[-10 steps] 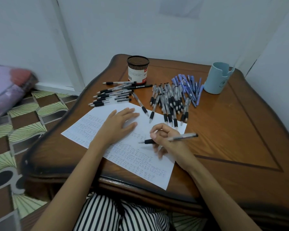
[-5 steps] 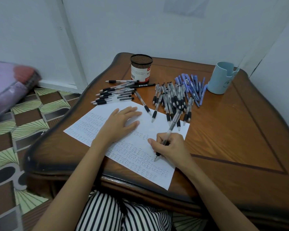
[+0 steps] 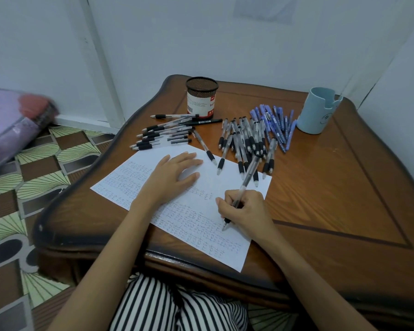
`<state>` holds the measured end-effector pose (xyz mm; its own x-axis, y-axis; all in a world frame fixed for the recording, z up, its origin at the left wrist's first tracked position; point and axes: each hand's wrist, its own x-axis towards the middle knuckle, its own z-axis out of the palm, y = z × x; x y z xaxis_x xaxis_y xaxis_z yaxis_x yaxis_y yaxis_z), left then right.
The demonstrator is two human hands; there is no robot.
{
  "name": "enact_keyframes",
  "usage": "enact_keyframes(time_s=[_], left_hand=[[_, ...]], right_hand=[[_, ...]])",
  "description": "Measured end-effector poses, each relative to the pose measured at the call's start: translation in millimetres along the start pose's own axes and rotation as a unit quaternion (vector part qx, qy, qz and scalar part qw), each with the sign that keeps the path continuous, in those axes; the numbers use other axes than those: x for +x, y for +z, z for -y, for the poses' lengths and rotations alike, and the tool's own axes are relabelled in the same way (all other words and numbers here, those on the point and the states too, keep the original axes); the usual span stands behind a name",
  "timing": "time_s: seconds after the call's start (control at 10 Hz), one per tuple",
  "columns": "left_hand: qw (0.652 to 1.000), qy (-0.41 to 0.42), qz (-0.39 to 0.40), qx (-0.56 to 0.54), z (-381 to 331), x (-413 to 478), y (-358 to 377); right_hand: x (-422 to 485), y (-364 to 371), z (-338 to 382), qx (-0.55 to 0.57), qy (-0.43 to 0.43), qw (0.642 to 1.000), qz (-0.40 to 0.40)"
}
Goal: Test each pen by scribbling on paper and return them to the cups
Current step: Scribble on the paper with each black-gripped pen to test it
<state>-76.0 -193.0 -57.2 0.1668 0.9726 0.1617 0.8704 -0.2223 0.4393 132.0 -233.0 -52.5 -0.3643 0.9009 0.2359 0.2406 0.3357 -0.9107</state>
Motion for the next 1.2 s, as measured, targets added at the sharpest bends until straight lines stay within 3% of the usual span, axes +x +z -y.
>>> enact_keyframes(time_s=[0.8, 1.0, 1.2], left_hand=[[1.0, -0.001, 0.0, 0.001, 2.3, 1.8, 2.0], [1.0, 0.0, -0.002, -0.003, 4.3, 1.6, 3.1], [1.0, -0.002, 0.002, -0.006, 5.0, 1.9, 3.8]], right_hand=[[-0.3, 1.0, 1.1, -0.03, -0.018, 0.999, -0.033], [4.5, -4.8, 5.9, 0.089, 0.057, 0.992, -0.072], [9.2, -11.8, 9.3, 0.163, 0.116, 0.979, -0.049]])
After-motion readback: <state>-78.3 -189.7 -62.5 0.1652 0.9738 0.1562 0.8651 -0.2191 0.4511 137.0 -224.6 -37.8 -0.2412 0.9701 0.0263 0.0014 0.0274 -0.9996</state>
